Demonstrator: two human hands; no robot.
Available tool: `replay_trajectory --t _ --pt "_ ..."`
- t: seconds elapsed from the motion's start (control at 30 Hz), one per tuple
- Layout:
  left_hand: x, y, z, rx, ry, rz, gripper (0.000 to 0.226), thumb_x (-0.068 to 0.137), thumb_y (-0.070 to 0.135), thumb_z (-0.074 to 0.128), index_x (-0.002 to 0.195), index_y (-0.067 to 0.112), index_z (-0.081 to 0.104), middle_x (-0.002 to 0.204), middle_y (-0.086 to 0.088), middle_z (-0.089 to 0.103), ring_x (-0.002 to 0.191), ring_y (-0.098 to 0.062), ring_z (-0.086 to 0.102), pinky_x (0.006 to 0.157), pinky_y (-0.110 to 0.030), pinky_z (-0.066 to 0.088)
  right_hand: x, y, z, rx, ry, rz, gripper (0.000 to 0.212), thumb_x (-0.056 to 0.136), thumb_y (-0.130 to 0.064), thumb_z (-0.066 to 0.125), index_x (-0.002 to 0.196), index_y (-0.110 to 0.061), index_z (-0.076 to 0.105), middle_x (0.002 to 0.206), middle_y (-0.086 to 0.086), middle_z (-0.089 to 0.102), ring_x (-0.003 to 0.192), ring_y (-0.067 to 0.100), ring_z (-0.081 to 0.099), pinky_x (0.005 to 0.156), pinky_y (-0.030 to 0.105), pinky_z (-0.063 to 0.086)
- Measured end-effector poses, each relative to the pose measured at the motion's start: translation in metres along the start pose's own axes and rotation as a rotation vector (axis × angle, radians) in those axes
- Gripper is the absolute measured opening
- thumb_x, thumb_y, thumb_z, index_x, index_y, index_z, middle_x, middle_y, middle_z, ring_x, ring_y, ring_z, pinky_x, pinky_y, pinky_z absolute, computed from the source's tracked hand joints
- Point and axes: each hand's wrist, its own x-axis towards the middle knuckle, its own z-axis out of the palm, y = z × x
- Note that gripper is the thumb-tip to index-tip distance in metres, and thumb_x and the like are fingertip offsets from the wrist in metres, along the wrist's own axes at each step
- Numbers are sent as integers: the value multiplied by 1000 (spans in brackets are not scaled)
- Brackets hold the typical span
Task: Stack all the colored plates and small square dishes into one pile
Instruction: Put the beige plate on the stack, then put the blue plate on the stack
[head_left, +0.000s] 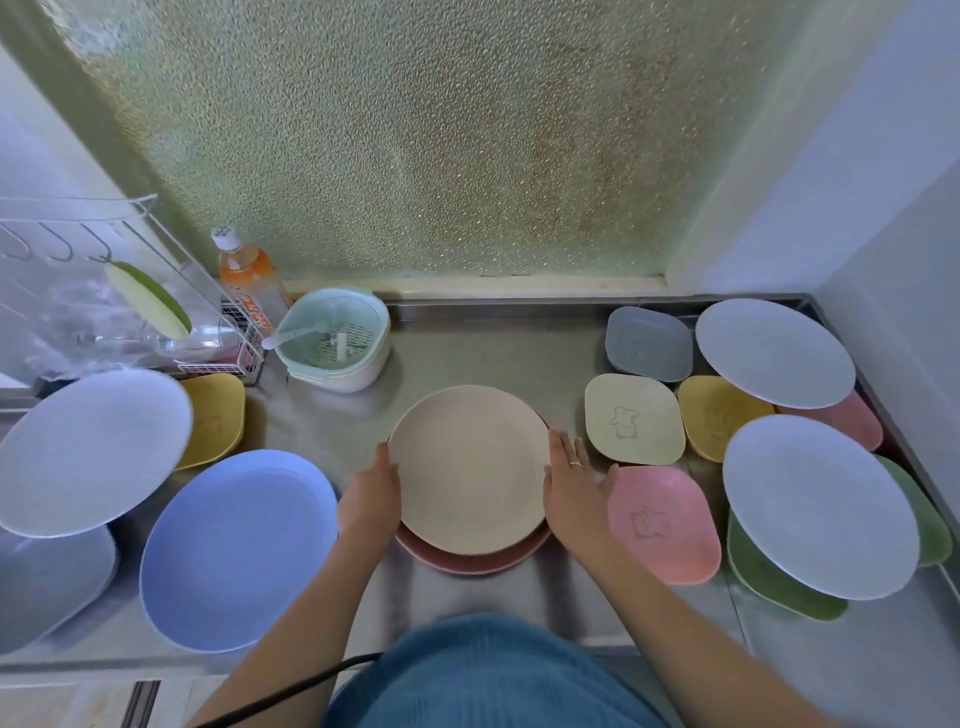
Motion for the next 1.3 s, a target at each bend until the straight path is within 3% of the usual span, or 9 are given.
replay_trajectory --t 0.33,0.47,0.63,0.73,0.8,0.9,1.0,1.17,1.3 --pt "-2 -17 -8 65 0 35 31 99 30 22 122 20 41 93 -10 64 77 -29 50 69 -34 39 -2 -4 8 -157 176 -97 58 98 -14 32 150 -16 9 158 -2 14 146 17 7 110 60 -4" --pt "-13 -51 -16 80 117 -52 27 100 27 23 112 13 44 82 -11 60 74 -34 53 65 -34 37 -12 -35 23 -196 337 -422 52 86 -13 41 137 -16 43 139 -1 51 133 21 42 107 58 6" --pt "-26 -102 -31 127 214 -220 26 98 21 38 120 10 45 85 -11 66 73 -29 61 61 -36 43 -31 -106 54 -380 228 -1089 40 85 -27 42 121 -24 59 124 -6 62 120 14 54 103 58 27" --pt "-34 -128 -39 164 210 -313 32 96 15 41 127 8 41 73 -5 56 63 -23 54 56 -32 39 -42 -138 78 -482 138 -1304 33 81 -32 65 114 -31 65 117 -11 66 115 10 58 99 53 38" --pt "-40 -143 -45 77 258 -349 27 96 12 39 123 8 44 74 -9 58 64 -29 55 55 -33 38 -46 -153 88 -531 76 -1387 25 80 -28 61 104 -33 70 106 -12 70 108 10 61 98 49 33" --pt "-44 -165 -55 146 224 -388 27 97 9 37 122 11 47 113 -10 61 88 -33 65 63 -33 41 -52 -166 90 -615 -18 -1344 31 76 -20 48 89 -34 72 94 -13 71 99 11 65 96 44 27" --pt "-48 -184 -61 337 150 -380 27 96 7 39 115 11 59 139 -2 37 96 -24 65 64 -28 46 -50 -170 98 -646 -17 -1273 19 66 -20 71 81 -32 70 88 -12 70 94 12 65 96 43 25" --pt "-34 -214 -69 164 165 -442 26 95 11 37 114 3 53 125 -9 47 81 -31 56 64 -36 46 -48 -177 107 -592 2 -1186 10 65 -17 68 70 -26 65 68 -8 62 76 17 60 88 38 29" --pt "-24 -220 -76 -88 241 -519 25 95 16 37 115 3 42 117 -17 55 99 -40 60 69 -39 40 -43 -173 109 -542 86 -1215 13 71 -13 61 72 -25 65 73 -9 64 80 17 60 81 37 32"
